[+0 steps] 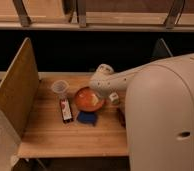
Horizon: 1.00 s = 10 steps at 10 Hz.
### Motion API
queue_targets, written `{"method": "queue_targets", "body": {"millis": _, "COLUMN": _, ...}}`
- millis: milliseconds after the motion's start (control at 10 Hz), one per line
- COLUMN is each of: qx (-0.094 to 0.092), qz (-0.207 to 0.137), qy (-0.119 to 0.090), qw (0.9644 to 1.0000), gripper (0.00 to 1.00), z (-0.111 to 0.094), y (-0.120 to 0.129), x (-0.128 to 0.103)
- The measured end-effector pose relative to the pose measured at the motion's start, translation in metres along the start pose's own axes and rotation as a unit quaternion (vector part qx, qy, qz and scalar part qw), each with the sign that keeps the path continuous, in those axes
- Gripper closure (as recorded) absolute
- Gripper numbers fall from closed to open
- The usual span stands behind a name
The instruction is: Pick up the ceramic bowl
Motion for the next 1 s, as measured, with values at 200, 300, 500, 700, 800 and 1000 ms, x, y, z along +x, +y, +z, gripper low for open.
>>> {"method": "queue_targets", "body": {"millis": 200, "qx": -0.001, "qz": 0.013, "qy": -0.001, "qw": 0.9999, "gripper": 0.2, "z": -0.001, "y": -0.004, "x": 0.001}}
{"method": "queue_targets", "body": {"millis": 300, "qx": -0.004, "qz": 0.041, "qy": 0.003, "qw": 0.9992, "gripper": 0.2, "z": 0.002, "y": -0.009, "x": 0.005}}
{"method": "queue_targets", "body": {"millis": 500, "qx": -0.009, "qz": 0.085, "qy": 0.016, "qw": 0.9962, "gripper": 0.2, "z": 0.012, "y": -0.016, "x": 0.014}}
{"method": "queue_targets", "body": {"millis": 700, "qx": -0.015, "qz": 0.102, "qy": 0.031, "qw": 0.9942, "gripper": 0.2, "z": 0.022, "y": -0.012, "x": 0.018}}
{"method": "queue_targets", "body": {"millis": 800, "qx": -0.016, "qz": 0.105, "qy": 0.038, "qw": 0.9936, "gripper": 0.2, "z": 0.027, "y": -0.008, "x": 0.017}}
{"method": "queue_targets", "body": {"millis": 1000, "qx": -0.015, "qz": 0.105, "qy": 0.047, "qw": 0.9932, "gripper": 0.2, "z": 0.03, "y": -0.005, "x": 0.018}}
